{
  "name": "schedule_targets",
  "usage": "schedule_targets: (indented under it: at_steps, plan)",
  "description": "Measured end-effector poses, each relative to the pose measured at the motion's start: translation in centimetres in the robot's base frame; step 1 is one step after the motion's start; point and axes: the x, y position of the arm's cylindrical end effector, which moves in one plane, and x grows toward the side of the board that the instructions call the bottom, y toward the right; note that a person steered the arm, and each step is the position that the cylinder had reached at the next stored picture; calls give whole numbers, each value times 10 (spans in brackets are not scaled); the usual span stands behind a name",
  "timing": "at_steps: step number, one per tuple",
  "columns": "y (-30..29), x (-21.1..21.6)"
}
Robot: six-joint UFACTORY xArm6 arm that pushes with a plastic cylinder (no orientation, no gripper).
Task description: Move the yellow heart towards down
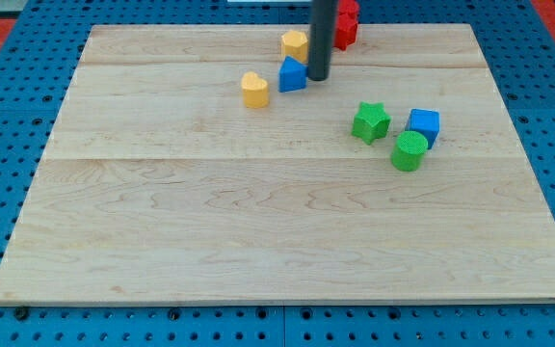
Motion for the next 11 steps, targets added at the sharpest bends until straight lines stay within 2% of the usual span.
schedule_targets:
  at_steps: [1,2,3,4,5,6,7,8,9,10,11]
  plan:
    - [-57,0]
    - [-39,13]
    - [-81,7]
    - [-65,6]
    - [-28,26]
    - [-46,39]
    - [-47,14]
    - [-80,19]
    - [-126,51]
    - [-126,52]
    - [-63,45]
